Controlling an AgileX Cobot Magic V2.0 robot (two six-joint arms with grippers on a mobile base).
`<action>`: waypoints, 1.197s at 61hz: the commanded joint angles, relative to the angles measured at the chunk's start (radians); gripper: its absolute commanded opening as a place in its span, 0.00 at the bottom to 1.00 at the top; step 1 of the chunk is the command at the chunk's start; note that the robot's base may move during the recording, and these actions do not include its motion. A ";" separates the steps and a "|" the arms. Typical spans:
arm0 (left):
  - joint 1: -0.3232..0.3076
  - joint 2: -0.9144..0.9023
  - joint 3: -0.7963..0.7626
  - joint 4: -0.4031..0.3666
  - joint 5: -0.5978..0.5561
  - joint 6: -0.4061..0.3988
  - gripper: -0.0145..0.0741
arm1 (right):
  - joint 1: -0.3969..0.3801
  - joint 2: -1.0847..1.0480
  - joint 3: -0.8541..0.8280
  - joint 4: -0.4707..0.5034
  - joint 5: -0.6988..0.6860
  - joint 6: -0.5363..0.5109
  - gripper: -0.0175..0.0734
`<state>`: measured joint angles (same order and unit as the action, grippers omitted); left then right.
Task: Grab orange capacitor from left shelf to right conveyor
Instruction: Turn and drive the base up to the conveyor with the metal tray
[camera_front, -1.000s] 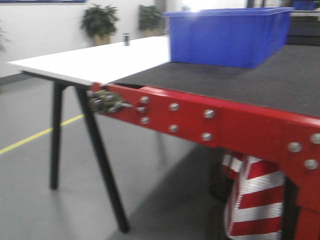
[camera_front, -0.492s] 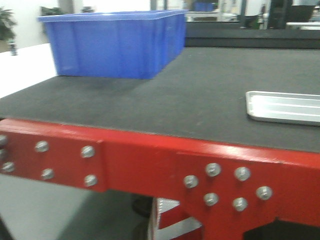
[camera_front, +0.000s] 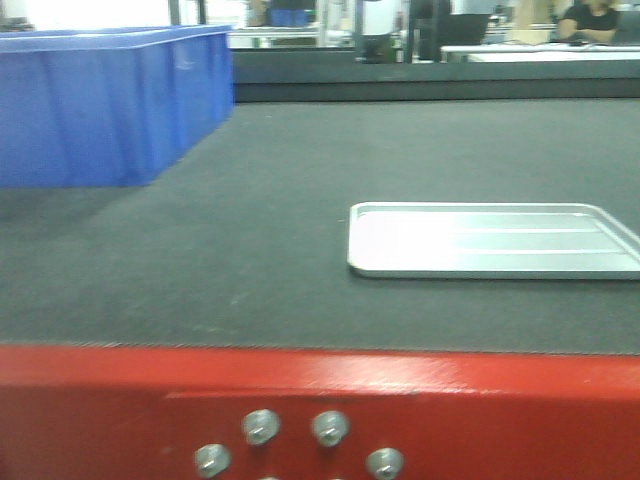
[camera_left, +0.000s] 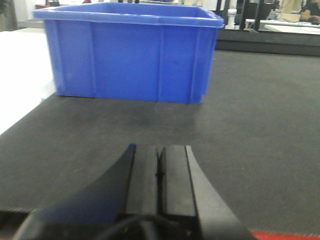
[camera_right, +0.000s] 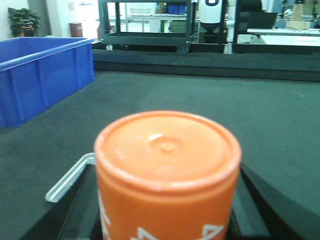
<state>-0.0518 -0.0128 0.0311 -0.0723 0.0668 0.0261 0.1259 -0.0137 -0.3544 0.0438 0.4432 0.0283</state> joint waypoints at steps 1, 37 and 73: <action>0.000 -0.012 -0.004 -0.002 -0.091 -0.002 0.02 | -0.006 0.010 -0.029 0.000 -0.096 -0.003 0.29; -0.014 -0.012 -0.004 -0.002 -0.091 -0.002 0.02 | -0.006 0.010 -0.029 0.000 -0.096 -0.003 0.29; -0.014 -0.012 -0.004 -0.002 -0.091 -0.002 0.02 | -0.006 0.010 -0.029 0.000 -0.107 -0.003 0.29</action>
<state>-0.0621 -0.0128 0.0311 -0.0723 0.0668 0.0261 0.1259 -0.0137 -0.3544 0.0438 0.4432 0.0283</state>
